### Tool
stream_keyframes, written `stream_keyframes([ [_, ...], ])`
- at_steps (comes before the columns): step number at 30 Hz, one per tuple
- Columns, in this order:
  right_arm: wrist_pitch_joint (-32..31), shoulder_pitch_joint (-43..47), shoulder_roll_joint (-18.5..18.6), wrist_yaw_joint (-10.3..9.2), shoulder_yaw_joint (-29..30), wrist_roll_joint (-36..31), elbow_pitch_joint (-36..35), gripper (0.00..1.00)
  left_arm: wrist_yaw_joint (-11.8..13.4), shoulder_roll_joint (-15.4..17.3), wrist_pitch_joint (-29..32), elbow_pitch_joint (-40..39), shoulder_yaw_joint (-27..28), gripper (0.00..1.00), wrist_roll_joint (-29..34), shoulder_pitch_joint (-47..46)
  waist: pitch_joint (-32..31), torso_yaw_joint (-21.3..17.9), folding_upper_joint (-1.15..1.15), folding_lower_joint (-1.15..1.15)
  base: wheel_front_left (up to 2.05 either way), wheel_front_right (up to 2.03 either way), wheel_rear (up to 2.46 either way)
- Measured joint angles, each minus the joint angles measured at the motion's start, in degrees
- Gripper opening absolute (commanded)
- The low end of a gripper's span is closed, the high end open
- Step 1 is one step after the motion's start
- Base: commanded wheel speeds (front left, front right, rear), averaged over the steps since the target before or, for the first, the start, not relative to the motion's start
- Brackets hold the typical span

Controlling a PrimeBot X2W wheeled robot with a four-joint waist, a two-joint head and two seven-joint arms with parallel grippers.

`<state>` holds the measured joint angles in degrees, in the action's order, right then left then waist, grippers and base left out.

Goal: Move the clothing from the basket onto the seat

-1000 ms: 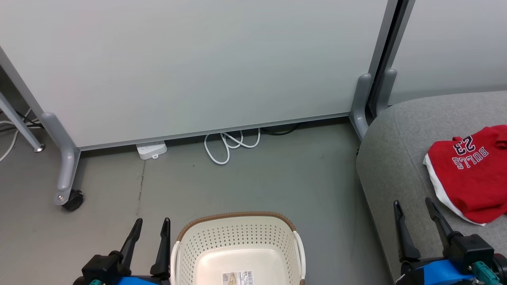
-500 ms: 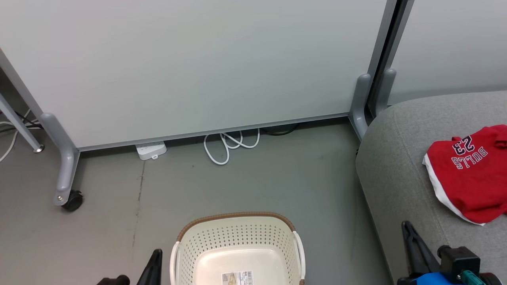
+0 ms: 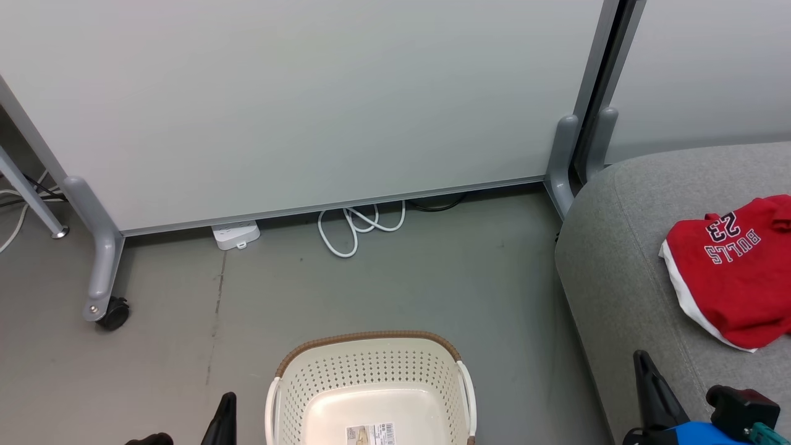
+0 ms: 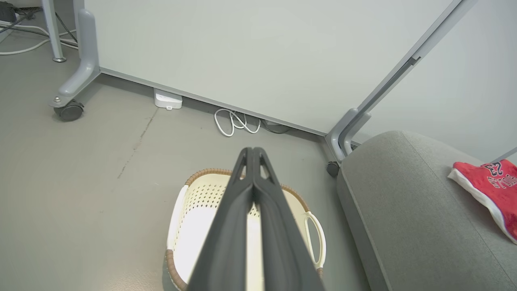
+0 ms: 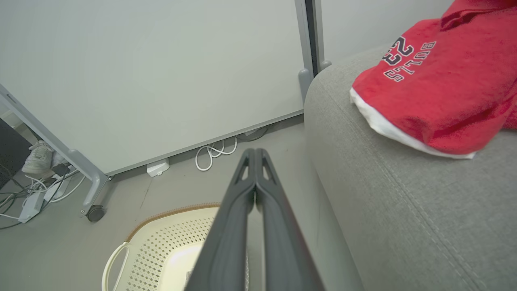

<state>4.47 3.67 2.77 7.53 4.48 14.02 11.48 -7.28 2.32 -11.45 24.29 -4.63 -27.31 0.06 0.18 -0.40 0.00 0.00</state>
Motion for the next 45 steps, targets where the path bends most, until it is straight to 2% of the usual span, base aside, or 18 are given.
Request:
stream_keyframes([
  [19, -2.81, -2.31, 0.00, -0.01, 0.49, 19.76, 0.66, 0.00, 0.00, 0.22, 4.35, -2.58, 2.52, 0.00, -16.55, -1.25, 0.00, 0.07, 0.00, 0.00, 0.00, 0.00, 0.00],
  [45, -5.75, -4.90, 0.00, -0.01, 1.08, 40.95, 1.27, 0.00, 0.00, 0.42, 9.13, -5.31, 5.38, 0.00, -34.24, -2.80, 0.00, 0.16, 0.00, 0.00, 0.00, 0.00, 0.00],
])
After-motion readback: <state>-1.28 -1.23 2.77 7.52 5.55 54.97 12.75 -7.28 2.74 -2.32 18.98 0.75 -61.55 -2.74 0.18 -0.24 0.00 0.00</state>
